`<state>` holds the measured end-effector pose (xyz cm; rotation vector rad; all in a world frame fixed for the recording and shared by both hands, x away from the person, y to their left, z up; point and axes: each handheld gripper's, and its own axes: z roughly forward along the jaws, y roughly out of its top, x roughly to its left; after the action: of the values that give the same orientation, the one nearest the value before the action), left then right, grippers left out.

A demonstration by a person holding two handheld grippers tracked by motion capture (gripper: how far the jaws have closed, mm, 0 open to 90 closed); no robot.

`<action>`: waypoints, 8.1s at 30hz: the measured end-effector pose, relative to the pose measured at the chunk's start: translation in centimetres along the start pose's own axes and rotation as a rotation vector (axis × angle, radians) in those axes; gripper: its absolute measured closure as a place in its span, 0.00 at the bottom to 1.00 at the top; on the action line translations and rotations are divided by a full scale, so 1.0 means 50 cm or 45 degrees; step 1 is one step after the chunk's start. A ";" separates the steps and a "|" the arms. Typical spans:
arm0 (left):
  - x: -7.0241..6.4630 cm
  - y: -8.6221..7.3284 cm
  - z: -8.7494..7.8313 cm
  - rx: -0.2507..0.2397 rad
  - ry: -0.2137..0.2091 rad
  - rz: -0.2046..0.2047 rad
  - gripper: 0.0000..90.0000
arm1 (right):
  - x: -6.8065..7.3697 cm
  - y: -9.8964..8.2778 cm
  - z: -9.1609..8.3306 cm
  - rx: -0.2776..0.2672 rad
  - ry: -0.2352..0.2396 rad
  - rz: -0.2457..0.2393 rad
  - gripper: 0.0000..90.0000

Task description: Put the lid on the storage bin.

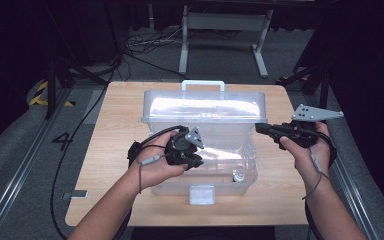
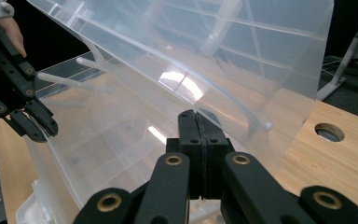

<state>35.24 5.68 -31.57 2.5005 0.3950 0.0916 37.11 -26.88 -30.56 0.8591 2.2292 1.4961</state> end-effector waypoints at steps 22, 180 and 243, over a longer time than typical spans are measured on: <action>0.018 -0.092 -0.115 -0.292 0.042 -0.170 0.90 | 0.014 -0.020 -0.006 -0.002 0.016 -0.010 1.00; 0.035 -0.248 -0.076 0.310 0.061 -0.523 0.93 | 0.060 -0.120 -0.001 0.781 0.173 -0.107 0.99; 0.202 -0.434 -0.059 -0.097 0.335 -0.875 0.75 | -0.200 -0.225 -0.008 0.378 -0.313 0.244 0.96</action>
<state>38.80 27.20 -41.85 2.1495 1.3021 0.1544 41.17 -36.60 -41.33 1.3030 2.2633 1.0736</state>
